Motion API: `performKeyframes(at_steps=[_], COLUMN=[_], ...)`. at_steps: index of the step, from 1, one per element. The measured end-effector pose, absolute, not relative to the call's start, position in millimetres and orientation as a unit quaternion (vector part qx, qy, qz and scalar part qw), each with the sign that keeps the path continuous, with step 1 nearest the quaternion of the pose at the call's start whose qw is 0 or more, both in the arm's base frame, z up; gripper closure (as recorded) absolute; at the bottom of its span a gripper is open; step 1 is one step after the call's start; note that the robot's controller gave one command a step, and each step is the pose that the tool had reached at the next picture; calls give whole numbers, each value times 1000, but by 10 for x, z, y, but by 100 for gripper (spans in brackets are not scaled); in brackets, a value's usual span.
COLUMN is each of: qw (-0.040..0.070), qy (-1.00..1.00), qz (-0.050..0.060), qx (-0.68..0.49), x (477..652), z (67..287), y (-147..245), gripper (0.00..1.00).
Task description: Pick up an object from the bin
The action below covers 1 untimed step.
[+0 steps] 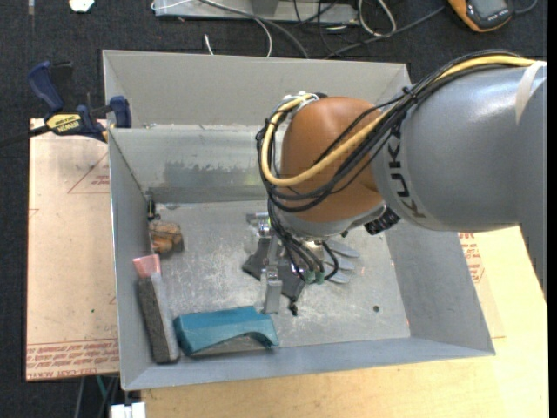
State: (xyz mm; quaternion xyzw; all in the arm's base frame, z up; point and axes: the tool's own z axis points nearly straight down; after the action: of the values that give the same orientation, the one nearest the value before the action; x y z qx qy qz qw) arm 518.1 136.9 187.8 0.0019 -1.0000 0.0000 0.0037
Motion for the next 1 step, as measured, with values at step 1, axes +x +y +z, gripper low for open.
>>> performKeyframes(at_steps=[1], qw=[0], qy=[-1000], qz=[-1], qx=[0], x=[5196], z=[1924], y=[1361], gripper=[0])
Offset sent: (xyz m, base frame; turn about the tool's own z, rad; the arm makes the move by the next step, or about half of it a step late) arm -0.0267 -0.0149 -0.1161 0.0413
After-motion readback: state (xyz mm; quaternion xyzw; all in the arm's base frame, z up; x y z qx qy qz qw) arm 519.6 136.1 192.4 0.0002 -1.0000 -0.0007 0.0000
